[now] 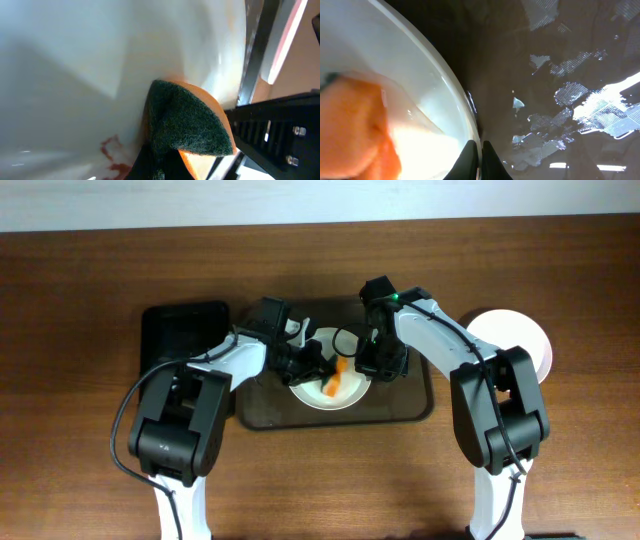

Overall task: Clean dirty plates on tray and stack at the side
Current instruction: 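Scrub the plate with the sponge in the left gripper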

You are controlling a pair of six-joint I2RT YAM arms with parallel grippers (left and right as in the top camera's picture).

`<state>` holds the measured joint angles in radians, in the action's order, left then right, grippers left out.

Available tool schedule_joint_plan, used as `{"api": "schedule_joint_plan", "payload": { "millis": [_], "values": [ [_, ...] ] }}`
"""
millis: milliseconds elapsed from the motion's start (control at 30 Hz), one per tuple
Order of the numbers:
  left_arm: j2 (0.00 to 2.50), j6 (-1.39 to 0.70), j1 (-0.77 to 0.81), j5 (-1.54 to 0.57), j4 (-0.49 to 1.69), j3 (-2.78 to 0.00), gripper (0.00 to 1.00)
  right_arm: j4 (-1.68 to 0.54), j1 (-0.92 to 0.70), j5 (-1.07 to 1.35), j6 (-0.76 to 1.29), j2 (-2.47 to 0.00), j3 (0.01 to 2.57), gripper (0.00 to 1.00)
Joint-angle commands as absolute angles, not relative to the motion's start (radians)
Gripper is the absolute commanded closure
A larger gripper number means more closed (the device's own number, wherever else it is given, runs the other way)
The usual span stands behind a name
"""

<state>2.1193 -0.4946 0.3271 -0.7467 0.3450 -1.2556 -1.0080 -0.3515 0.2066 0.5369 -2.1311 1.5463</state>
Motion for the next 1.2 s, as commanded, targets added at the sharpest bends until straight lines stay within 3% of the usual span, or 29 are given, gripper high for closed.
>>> {"api": "schedule_joint_plan", "payload": {
  "millis": [0, 333, 567, 933, 1167],
  "values": [
    [2.114, -0.424, 0.274, -0.525, 0.353, -1.249, 1.0, -1.018, -0.36, 0.19, 0.524, -2.144, 1.541, 0.96],
    [1.958, -0.297, 0.311, -0.545, 0.387, -1.253, 1.0, -1.021, -0.36, 0.19, 0.524, -2.144, 1.541, 0.96],
    [1.902, -0.393, 0.35, -0.518, 0.388, -1.251, 1.0, -1.021, -0.36, 0.19, 0.524, -2.144, 1.541, 0.96],
    [1.921, -0.397, 0.416, -0.299, 0.415, -1.245, 1.0, -1.027, -0.36, 0.19, 0.524, -2.144, 1.541, 0.96],
    [1.814, -0.276, 0.404, -0.091, 0.444, -1.249, 1.0, -1.032, -0.36, 0.179, 0.52, -2.144, 1.541, 0.96]
  ]
}}
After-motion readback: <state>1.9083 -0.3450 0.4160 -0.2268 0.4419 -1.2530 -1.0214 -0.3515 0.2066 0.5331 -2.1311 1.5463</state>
